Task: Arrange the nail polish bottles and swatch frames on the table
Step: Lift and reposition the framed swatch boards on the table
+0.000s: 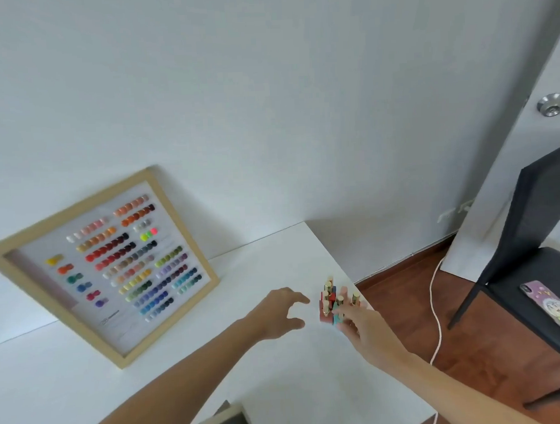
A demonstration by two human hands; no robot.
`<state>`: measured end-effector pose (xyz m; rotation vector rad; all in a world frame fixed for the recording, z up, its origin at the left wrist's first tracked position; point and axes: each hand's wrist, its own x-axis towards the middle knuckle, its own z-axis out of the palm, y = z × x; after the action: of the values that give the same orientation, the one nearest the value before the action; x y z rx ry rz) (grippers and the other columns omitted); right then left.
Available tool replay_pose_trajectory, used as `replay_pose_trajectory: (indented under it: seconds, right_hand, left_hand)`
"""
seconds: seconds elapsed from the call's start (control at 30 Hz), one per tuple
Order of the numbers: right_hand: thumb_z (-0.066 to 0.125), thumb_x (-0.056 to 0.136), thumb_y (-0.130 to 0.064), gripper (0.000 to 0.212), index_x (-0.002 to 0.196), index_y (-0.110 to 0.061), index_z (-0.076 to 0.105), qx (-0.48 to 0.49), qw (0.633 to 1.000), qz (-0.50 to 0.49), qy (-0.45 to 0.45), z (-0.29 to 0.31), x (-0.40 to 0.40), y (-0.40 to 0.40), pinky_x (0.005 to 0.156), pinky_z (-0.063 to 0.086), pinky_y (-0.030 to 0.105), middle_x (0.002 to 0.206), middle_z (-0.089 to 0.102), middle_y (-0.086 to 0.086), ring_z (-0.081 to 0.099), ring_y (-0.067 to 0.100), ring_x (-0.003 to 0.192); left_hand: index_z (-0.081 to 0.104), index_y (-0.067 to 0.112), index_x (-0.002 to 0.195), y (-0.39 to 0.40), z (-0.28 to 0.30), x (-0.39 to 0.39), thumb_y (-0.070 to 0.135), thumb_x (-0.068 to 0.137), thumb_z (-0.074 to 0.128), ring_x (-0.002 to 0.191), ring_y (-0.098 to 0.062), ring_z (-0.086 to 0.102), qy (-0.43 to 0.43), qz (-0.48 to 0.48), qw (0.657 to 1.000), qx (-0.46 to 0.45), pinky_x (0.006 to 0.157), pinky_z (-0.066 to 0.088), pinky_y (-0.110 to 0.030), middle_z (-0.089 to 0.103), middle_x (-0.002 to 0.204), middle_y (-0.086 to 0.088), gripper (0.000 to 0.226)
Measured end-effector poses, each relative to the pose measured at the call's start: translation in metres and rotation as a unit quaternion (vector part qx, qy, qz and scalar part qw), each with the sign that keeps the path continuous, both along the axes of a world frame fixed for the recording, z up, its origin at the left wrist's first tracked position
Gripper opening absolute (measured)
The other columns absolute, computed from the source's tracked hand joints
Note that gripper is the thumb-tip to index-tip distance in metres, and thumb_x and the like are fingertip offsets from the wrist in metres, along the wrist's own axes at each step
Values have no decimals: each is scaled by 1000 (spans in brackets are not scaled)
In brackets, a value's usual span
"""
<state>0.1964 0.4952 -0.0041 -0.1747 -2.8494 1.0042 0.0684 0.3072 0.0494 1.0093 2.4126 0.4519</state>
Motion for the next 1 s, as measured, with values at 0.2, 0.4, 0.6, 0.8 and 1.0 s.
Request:
replay_pose_trajectory:
  seconds: [0.2, 0.4, 0.6, 0.8, 1.0]
  right_hand:
    - [61, 91, -18, 24, 114, -25, 61, -56, 996, 69, 15, 20, 9, -71, 74, 46, 15, 77, 64, -8, 59, 4, 75]
    - [48, 92, -41, 24, 114, -43, 54, -131, 989, 47, 49, 35, 34, -144, 75, 48, 5, 91, 67, -17, 63, -3, 89]
    - [40, 94, -42, 35, 129, -43, 46, -127, 989, 55, 59, 34, 70, -194, 90, 40, 8, 127, 56, -18, 56, -2, 111]
    - [39, 94, -42, 43, 135, -53, 28, -96, 992, 60, 51, 30, 90, -218, 97, 38, 15, 138, 43, -20, 45, -1, 119]
    - [48, 97, -15, 68, 137, -58, 14, -65, 995, 63, 37, 19, 98, -229, 104, 37, 29, 141, 40, -21, 43, 13, 129]
  left_hand:
    - [53, 30, 130, -111, 30, 16, 32, 90, 63, 115, -8, 57, -21, 83, 994, 67, 93, 47, -23, 56, 131, 6, 41]
    - [54, 36, 127, -230, 40, 61, 39, 91, 60, 111, -1, 57, -12, 158, 980, 121, 93, 48, -22, 58, 129, 14, 36]
    - [60, 37, 121, -323, 27, 120, 40, 91, 59, 113, 0, 56, 17, 240, 954, 178, 97, 42, -21, 61, 124, 16, 30]
    - [59, 33, 125, -365, -5, 159, 25, 95, 55, 107, -3, 60, 52, 323, 913, 244, 85, 42, -7, 55, 129, 10, 31]
    - [43, 35, 138, -372, -34, 189, 14, 100, 43, 112, -10, 56, 66, 368, 888, 268, 97, 46, -24, 58, 124, 7, 44]
